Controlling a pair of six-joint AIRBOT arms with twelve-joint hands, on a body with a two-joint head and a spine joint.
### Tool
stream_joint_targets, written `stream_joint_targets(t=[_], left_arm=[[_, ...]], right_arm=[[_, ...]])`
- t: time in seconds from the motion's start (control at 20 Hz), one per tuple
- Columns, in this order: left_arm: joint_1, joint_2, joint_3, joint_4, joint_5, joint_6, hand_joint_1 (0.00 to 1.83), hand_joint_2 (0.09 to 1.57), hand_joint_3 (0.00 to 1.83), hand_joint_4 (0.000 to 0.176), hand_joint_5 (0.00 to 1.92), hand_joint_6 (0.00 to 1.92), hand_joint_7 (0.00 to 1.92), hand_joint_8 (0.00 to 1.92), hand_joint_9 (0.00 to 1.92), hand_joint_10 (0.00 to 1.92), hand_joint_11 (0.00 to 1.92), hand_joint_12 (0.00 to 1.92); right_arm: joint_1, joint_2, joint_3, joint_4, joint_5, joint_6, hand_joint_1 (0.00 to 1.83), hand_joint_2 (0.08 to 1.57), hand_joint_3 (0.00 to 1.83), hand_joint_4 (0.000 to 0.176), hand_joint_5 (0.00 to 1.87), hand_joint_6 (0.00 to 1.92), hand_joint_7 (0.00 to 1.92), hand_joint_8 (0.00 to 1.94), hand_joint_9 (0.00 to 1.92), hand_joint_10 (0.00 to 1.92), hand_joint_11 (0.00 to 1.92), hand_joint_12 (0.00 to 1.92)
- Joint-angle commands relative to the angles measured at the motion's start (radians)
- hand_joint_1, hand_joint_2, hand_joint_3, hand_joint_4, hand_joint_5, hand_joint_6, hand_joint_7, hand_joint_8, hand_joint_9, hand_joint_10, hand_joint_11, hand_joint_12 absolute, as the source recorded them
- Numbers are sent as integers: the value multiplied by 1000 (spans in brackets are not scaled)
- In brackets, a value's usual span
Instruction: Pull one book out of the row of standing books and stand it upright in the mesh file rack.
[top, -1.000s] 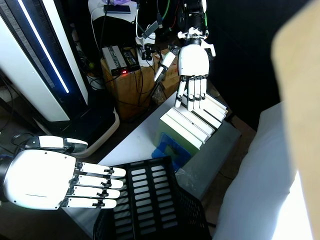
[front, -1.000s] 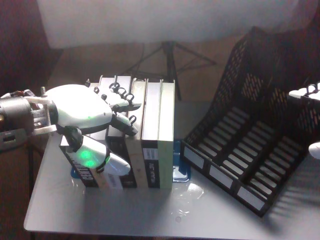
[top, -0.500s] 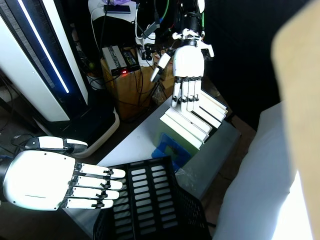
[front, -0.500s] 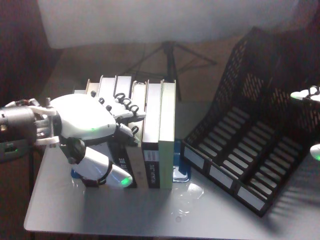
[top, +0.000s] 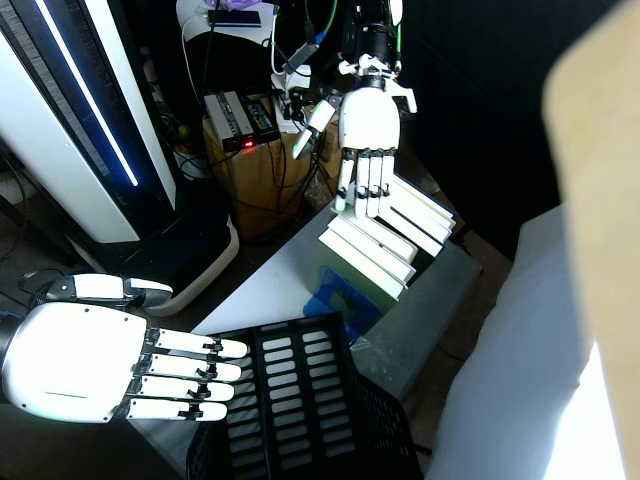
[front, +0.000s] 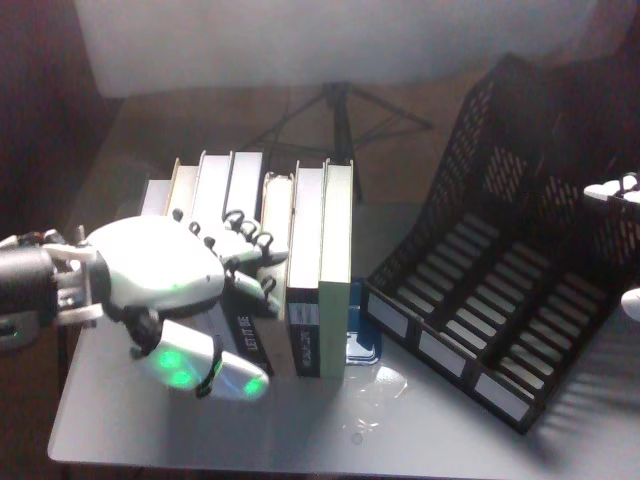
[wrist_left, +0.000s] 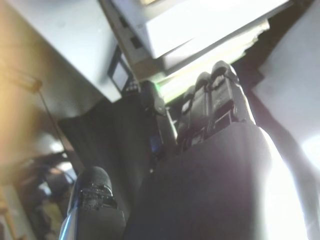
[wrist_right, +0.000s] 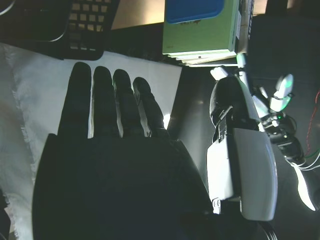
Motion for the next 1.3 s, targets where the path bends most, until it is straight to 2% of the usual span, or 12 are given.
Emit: stream_joint_targets(t=[0.0, 0.1, 0.2, 0.3, 0.35, 0.4, 0.45, 0.5, 0.6, 0.95, 1.1, 1.25], left_arm=[[11, 6, -8, -21, -56, 18, 0, 1086, 5, 44, 573, 0, 0, 0, 0, 0, 0, 0], [32, 17, -25, -52, -75, 35, 34, 1085, 3, 37, 563, 2, 0, 0, 0, 0, 0, 0], [51, 23, -37, -76, -92, 44, 34, 1095, 6, 32, 536, 0, 0, 0, 0, 0, 0, 0], [76, 30, -56, -96, -112, 52, 93, 1104, 7, 10, 549, 6, 0, 0, 0, 0, 0, 0], [83, 31, -59, -99, -117, 51, 104, 1099, 4, 11, 553, 7, 0, 0, 0, 0, 0, 0], [94, 31, -65, -104, -122, 52, 50, 1105, 6, 32, 553, 6, 0, 0, 0, 0, 0, 0], [101, 30, -70, -105, -125, 54, 11, 1119, 11, 37, 536, 2, 0, 0, 0, 0, 0, 0], [109, 31, -81, -105, -129, 65, 24, 1122, 10, 31, 546, 6, 0, 0, 0, 0, 0, 0], [114, 34, -94, -102, -131, 78, 102, 1112, 3, 0, 513, 0, 0, 0, 0, 0, 0, 0], [143, 41, -119, -81, -153, 75, 35, 1155, 14, 0, 529, 7, 0, 0, 0, 0, 0, 0], [130, 47, -125, -44, -155, 63, 2, 1160, 11, 0, 499, 5, 0, 0, 0, 0, 0, 0], [126, 66, -144, -3, -159, 49, 4, 1164, 11, 0, 500, 5, 0, 0, 0, 0, 0, 0]], right_arm=[[1, 8, -1, 22, 104, 3, 347, 1229, 0, 5, 0, 0, 0, 0, 0, 0, 0, 0], [-1, 8, -1, 25, 104, 3, 360, 1232, 1, 17, 0, 0, 0, 0, 0, 0, 0, 0], [-2, 9, -2, 27, 105, 3, 346, 1231, 1, 18, 0, 0, 0, 0, 0, 0, 0, 0], [-3, 9, -2, 28, 105, 3, 332, 1231, 1, 20, 0, 0, 0, 0, 0, 0, 0, 0], [-3, 9, -2, 29, 105, 3, 332, 1231, 1, 20, 0, 0, 0, 0, 0, 0, 0, 0], [-3, 9, -2, 30, 105, 3, 333, 1232, 1, 11, 0, 0, 0, 0, 0, 0, 0, 0], [-4, 9, -2, 31, 105, 3, 329, 1228, 0, 13, 0, 0, 0, 0, 0, 0, 0, 0], [-5, 9, -2, 32, 105, 3, 334, 1228, 0, 10, 0, 0, 0, 0, 0, 0, 0, 0], [-7, 9, -3, 35, 105, 3, 332, 1221, 0, 0, 0, 0, 0, 0, 0, 0, 0, 0], [-11, 9, -3, 41, 104, 3, 319, 1221, 0, 0, 0, 0, 0, 0, 0, 0, 0, 0], [-17, 9, -3, 46, 104, 3, 338, 1214, 0, 15, 0, 0, 0, 0, 0, 0, 0, 0], [-20, 9, -4, 48, 104, 3, 340, 1213, 0, 16, 0, 0, 0, 0, 0, 0, 0, 0]])
